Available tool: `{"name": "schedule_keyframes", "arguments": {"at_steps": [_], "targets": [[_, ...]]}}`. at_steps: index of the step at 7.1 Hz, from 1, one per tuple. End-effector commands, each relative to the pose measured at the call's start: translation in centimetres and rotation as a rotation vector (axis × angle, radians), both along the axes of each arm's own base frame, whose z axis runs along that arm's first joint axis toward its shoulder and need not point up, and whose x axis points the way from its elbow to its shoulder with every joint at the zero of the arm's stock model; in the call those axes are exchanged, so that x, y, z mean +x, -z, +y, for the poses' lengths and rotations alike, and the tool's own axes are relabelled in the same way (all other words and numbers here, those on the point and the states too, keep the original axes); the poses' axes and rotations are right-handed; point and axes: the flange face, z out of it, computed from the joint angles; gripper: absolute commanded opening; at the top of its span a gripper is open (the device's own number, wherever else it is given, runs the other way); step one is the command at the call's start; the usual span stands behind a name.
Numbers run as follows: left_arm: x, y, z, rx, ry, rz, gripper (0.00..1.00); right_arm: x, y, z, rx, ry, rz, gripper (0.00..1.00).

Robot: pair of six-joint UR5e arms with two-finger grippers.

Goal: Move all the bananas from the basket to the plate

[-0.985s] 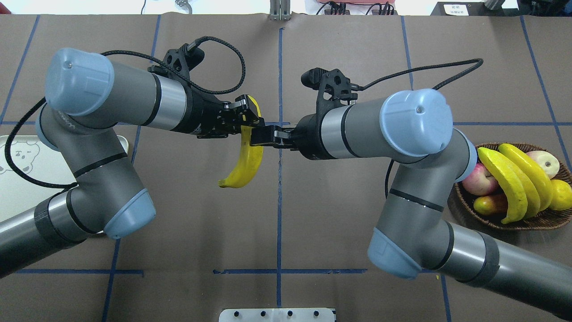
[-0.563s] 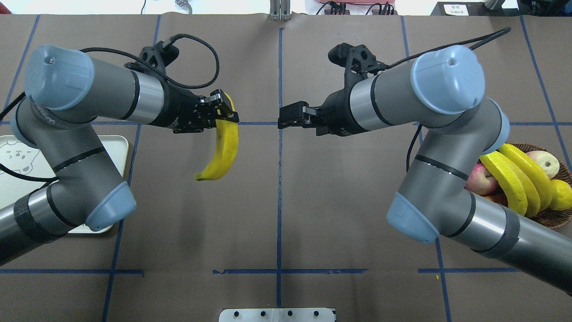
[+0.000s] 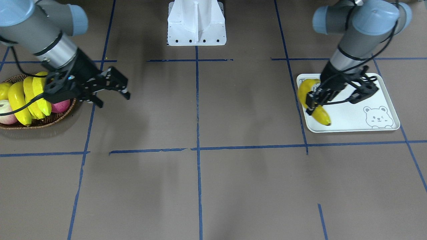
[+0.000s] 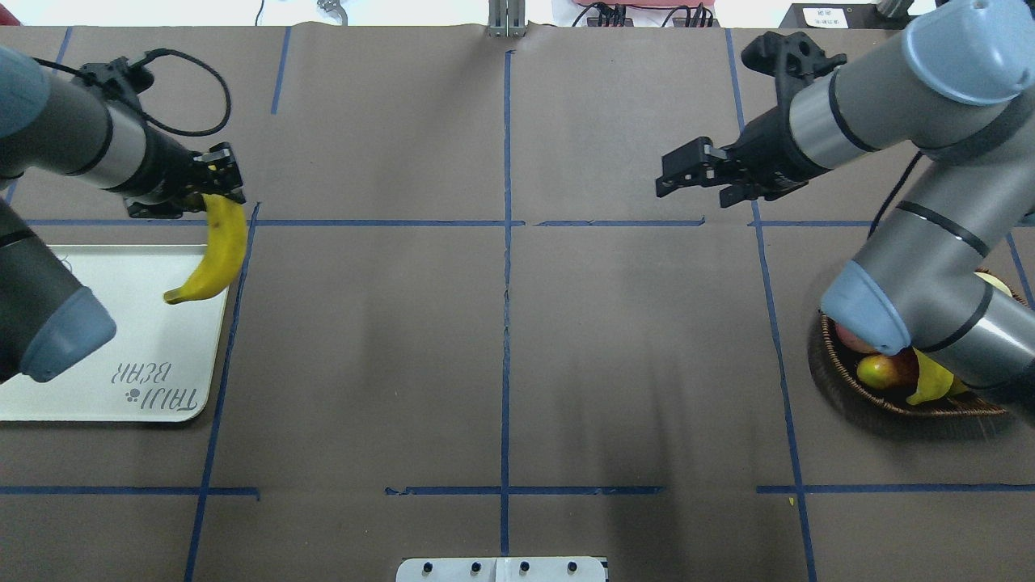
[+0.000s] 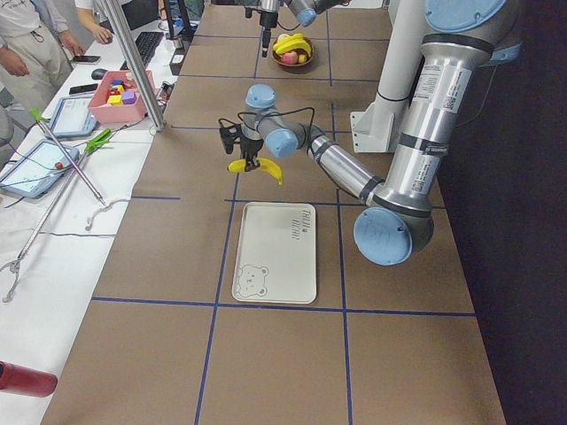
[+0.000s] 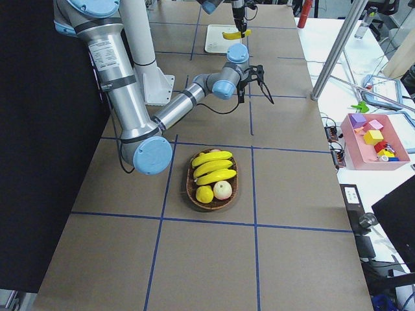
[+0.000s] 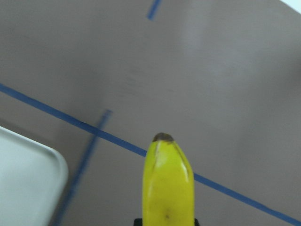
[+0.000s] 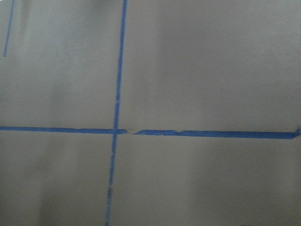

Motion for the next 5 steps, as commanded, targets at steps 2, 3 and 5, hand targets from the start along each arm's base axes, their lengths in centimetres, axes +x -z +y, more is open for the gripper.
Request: {"name": "schedule_keyframes", "arguments": {"at_steps": [2,3,5], "targets": [[-6.5,-13.9,3.4,-0.115,-0.043,-0.171,0.0,8.9,-7.9,-1.2,0.03,0.066,0.14,0.99],[-8.7,-16.1,2.8,-0.121,-0.014,-0.18,0.0,11.2,-10.1,-1.2,0.04,0.072,0.175,0.99],[-12.1,-25.3,1.7,-0.153,0.029,-0.1,0.0,13.7,-13.3,-0.5,0.081,0.102,0.216,0.99]]}}
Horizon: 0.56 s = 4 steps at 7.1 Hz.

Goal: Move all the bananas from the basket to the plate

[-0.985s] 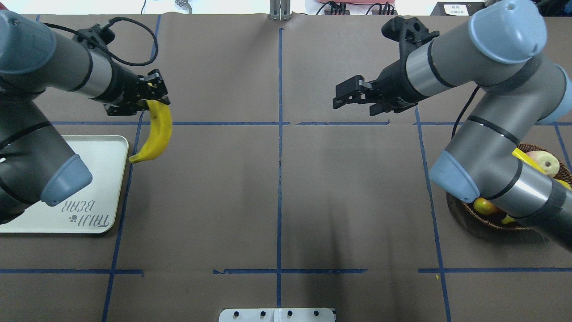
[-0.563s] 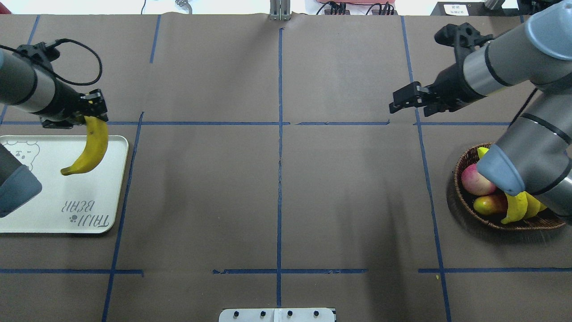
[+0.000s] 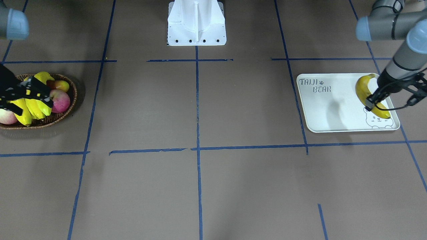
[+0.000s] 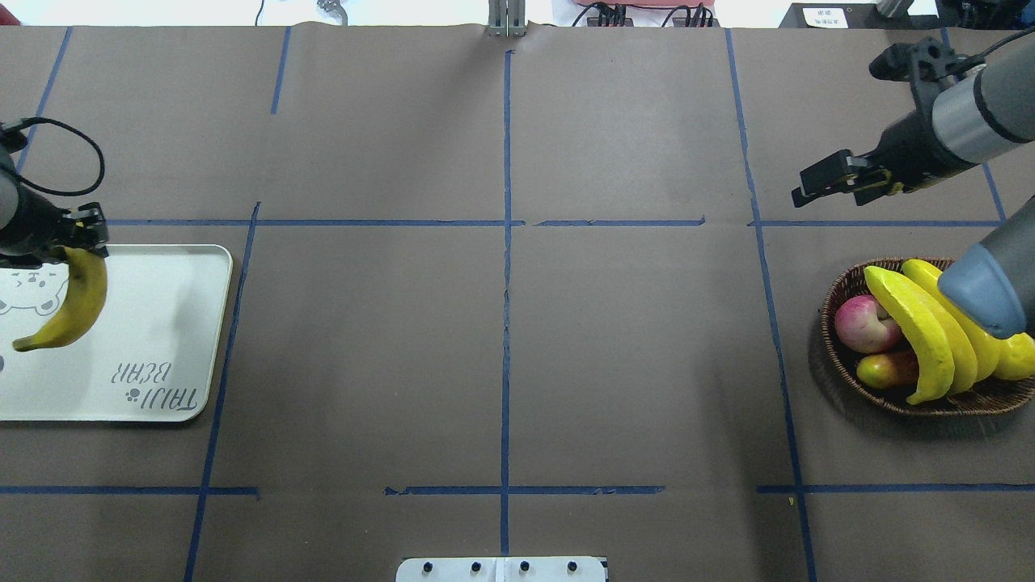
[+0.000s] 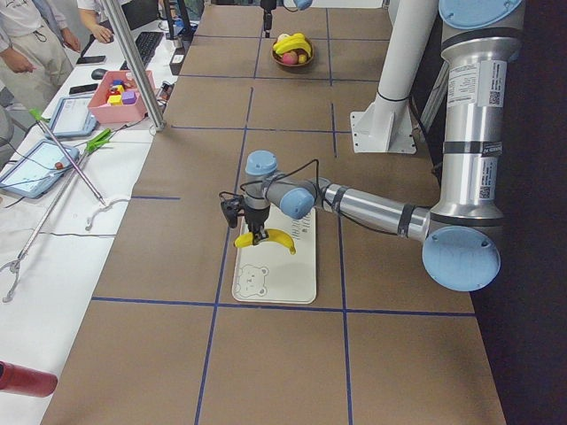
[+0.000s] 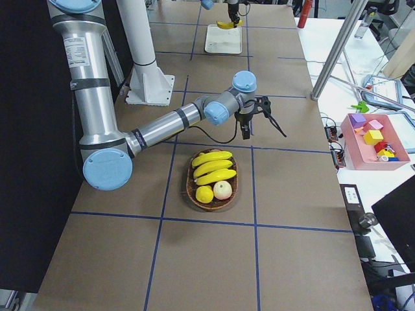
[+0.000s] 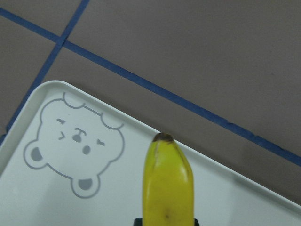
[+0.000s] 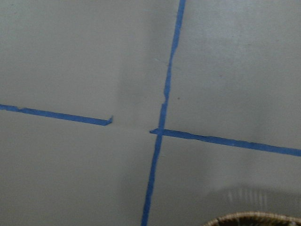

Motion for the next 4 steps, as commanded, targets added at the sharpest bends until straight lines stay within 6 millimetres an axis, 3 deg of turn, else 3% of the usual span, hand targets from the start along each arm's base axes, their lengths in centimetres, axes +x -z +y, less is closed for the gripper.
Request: {"name": "schedule_keyframes", "arguments": {"at_steps": [1,2,4], "targets": [[-2.6,-7.9,0.2,-0.004,0.022,0.073,0.0,1.4,-1.4,0.3,0.013,0.011,0.019,0.99],[-2.8,-8.8,0.8,-0.044,0.067,0.084,0.04,1.4,-1.5,0.3,0.012,0.011,0.019,0.99],[-2.8,-9.1,1.2,-0.074,0.107,0.098,0.34,1.5,-1.7,0.4,0.009,0.011,0.021,0.99]]}}
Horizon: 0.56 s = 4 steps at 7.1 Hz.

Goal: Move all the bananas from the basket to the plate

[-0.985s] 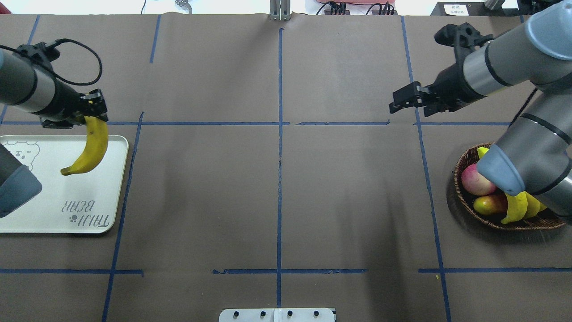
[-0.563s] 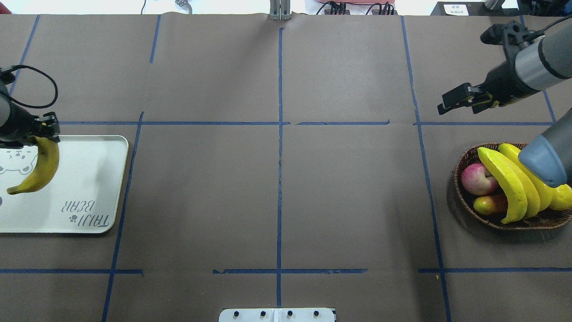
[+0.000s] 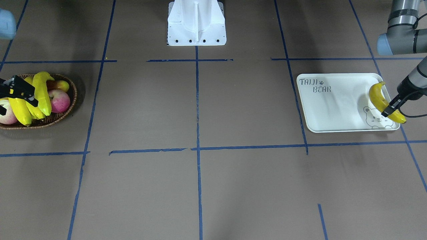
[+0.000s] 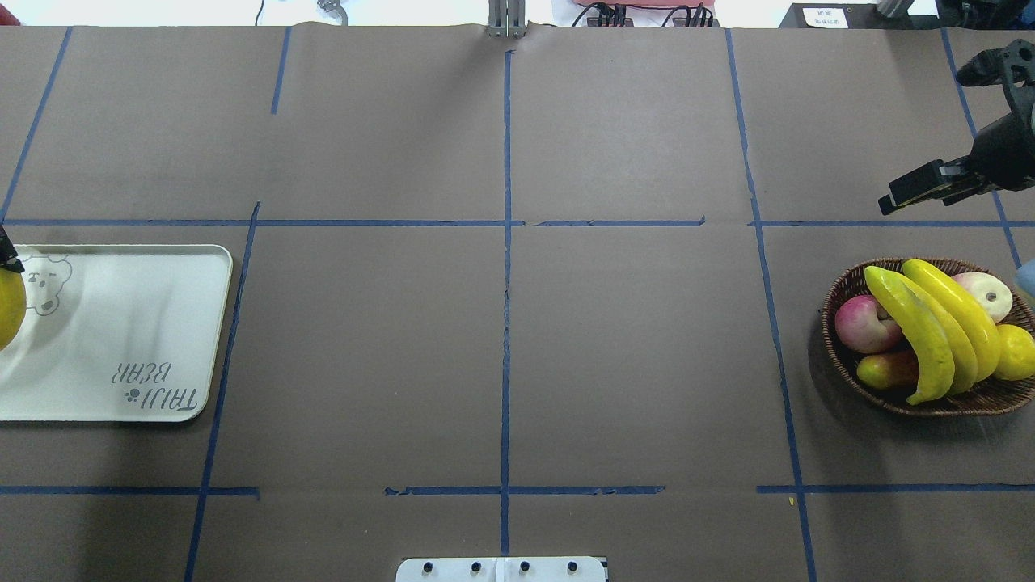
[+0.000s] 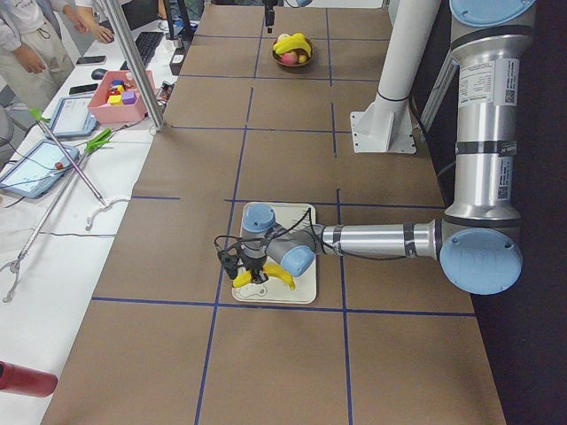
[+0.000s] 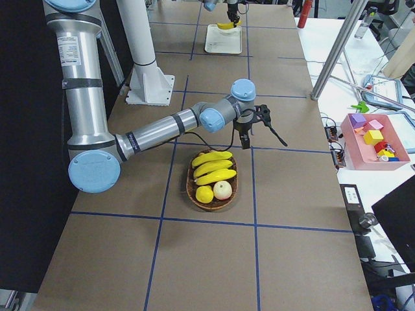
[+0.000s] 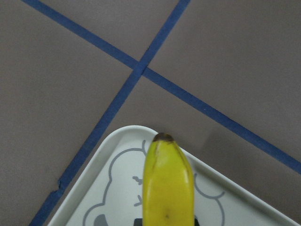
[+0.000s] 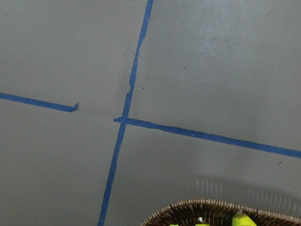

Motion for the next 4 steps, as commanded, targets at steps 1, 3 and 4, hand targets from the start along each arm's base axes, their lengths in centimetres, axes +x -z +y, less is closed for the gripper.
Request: {"name": "schedule_keyframes", "arguments": {"at_steps": [1,3,4], "targets": [[-0.3,-0.6,0.7,0.003,0.015,0.015,0.98,0.1,-0.2,0.1,-0.002,-0.001,0.004,0.99],[0.2,0.9,1.5,0.018,-0.073,0.116,1.0,0.6,-1.3,1.1,-0.01,-0.009,0.022,0.99],[-1.9,1.6,1.0,0.039,-0.099,0.172,1.0,1.4,-1.7,2.4,0.004,-0.025,0.047,0.99]]}}
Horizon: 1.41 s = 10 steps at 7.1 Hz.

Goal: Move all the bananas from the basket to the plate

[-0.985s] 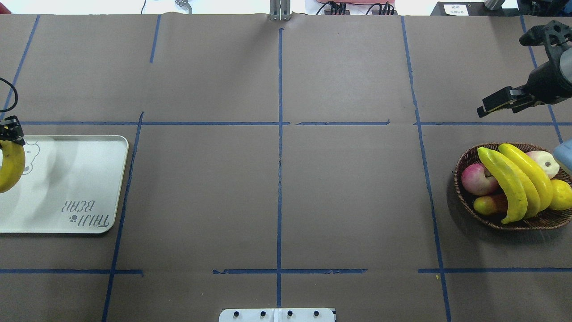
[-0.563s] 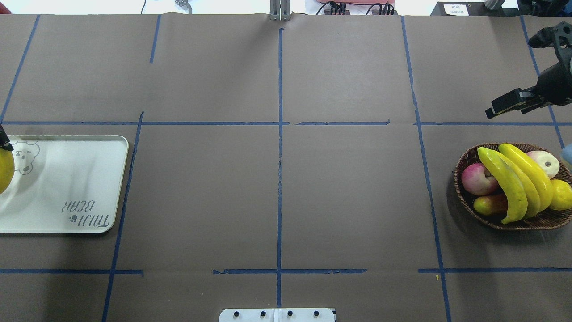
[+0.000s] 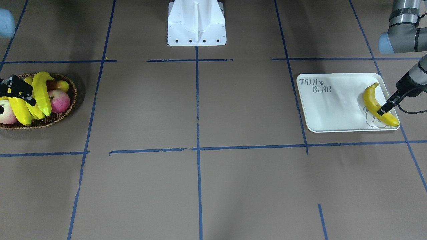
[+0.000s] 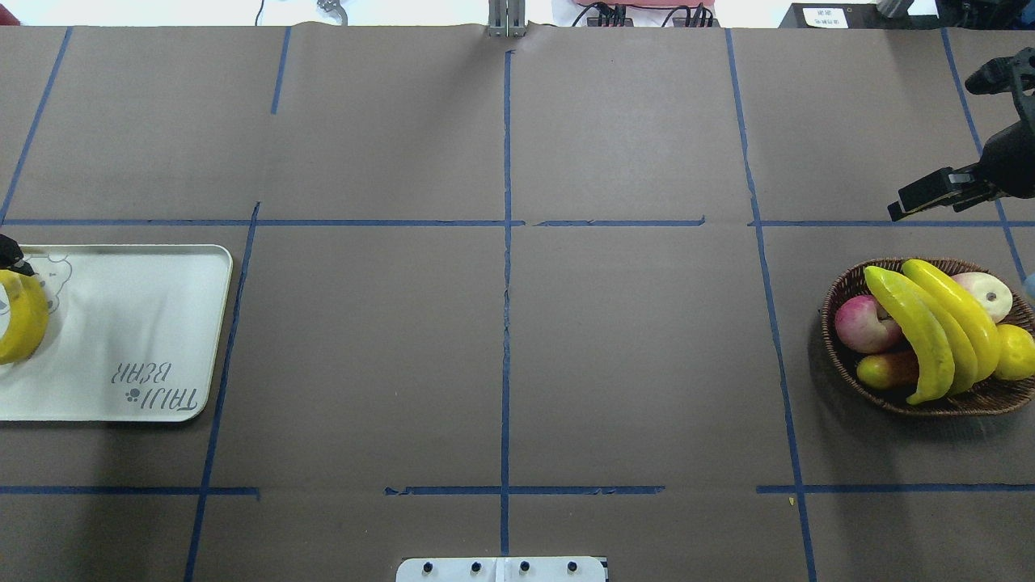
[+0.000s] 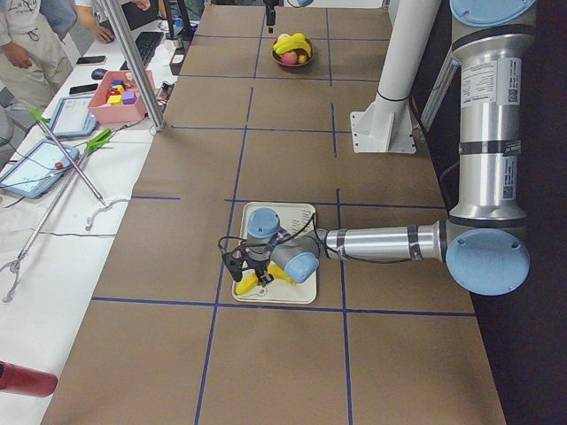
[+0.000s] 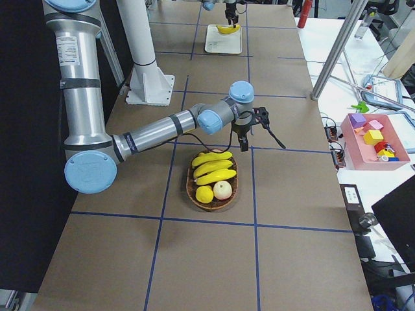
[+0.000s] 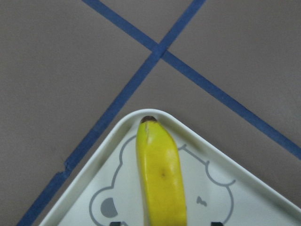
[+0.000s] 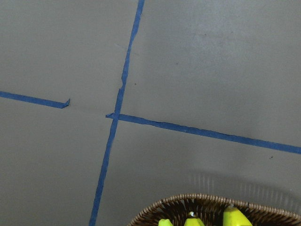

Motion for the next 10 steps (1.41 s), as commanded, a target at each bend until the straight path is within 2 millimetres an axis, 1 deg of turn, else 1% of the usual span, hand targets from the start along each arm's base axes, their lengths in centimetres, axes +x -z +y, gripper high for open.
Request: {"name": "schedule_keyframes", "arguments": {"at_steps": [1,2,3,4,5,6,7,8,9,10], "targets": [[-1.9,2.5,-0.9,0.043,-0.038,0.093,1.0,1.5,-0.5,3.8,0.018,-0.021,0.041,0.99],[-1.7,3.9,-1.4,0.069,-0.037,0.102,1.0,2.3,0.4,7.3,0.026,-0.012,0.041,0.99],[-1.5,4.2,-1.5,0.073,-0.038,0.105,1.0,1.9,0.9,9.4,0.036,0.008,0.051,0.98],[-1.4,4.8,-1.9,0.081,-0.036,0.111,1.0,1.0,0.7,11.3,0.03,0.026,0.076,0.96],[-1.4,5.0,-1.9,0.084,-0.036,0.112,1.0,-0.4,0.0,13.3,0.035,-0.004,0.084,0.95],[-1.4,5.0,-1.9,0.084,-0.036,0.112,1.0,-0.6,-1.8,15.7,0.062,-0.015,0.088,0.93],[-1.3,5.0,-2.0,0.086,-0.037,0.111,1.0,-0.7,-2.6,16.5,0.056,-0.008,0.102,0.85],[-1.4,5.1,-2.0,0.088,-0.036,0.112,1.0,-1.7,-3.2,16.7,0.064,0.007,0.125,0.79],[-1.4,5.1,-2.0,0.088,-0.036,0.112,1.0,-3.1,-4.3,16.9,0.065,0.019,0.153,0.76],[-1.2,5.1,-2.0,0.088,-0.038,0.111,1.0,-4.0,-4.9,17.0,0.069,0.031,0.17,0.73]]}}
